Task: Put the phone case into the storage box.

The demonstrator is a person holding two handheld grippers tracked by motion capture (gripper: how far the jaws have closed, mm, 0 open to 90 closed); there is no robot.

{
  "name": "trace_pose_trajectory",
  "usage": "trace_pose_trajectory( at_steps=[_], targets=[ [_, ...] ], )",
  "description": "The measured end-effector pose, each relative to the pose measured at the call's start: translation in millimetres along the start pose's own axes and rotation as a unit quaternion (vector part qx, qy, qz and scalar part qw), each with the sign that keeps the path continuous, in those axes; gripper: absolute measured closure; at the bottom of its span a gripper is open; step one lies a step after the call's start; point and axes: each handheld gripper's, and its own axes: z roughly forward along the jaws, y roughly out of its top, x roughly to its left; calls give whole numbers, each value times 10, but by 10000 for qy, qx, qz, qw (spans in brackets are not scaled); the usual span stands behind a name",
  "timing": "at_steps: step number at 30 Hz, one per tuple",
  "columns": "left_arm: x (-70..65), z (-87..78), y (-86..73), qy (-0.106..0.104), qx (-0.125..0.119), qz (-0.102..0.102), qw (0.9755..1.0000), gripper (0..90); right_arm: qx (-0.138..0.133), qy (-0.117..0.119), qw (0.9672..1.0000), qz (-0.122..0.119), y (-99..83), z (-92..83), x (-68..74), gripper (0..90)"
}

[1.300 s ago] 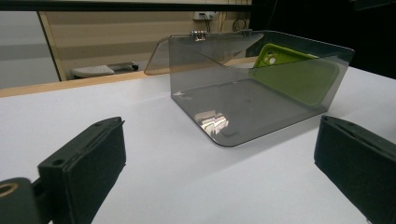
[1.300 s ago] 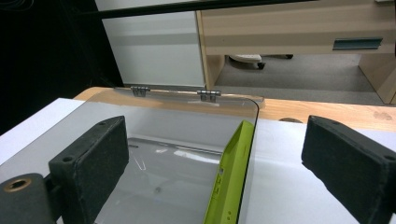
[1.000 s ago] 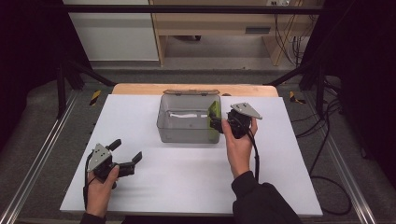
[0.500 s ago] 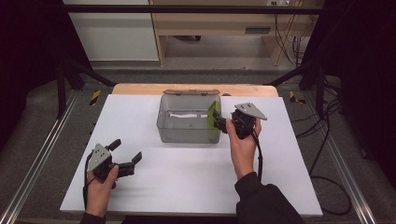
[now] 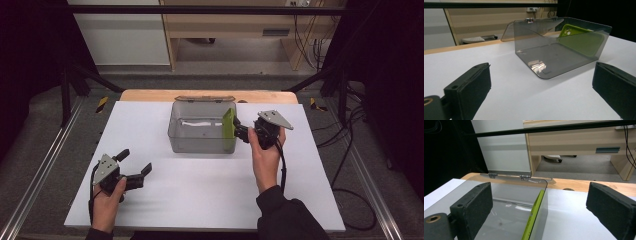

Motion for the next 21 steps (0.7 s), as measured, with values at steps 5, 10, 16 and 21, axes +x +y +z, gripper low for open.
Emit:
trace_pose_trajectory(
  at_steps=[5,10,16,21],
  targets=[
    [6,-4,1,10,-12,-11,10000,17,-35,22,10000,9,17,-36,-18,72],
    [22,-13,1,18,-6,0,10000,17,-59,17,10000,7,35,-75,-45,70],
    [42,-25,5,56,-38,-43,10000,17,-104,13,9999,7,63,-122,-90,68],
    [58,-41,11,105,-28,41,9999,17,-140,19,9999,-10,81,-164,-131,63]
  ],
)
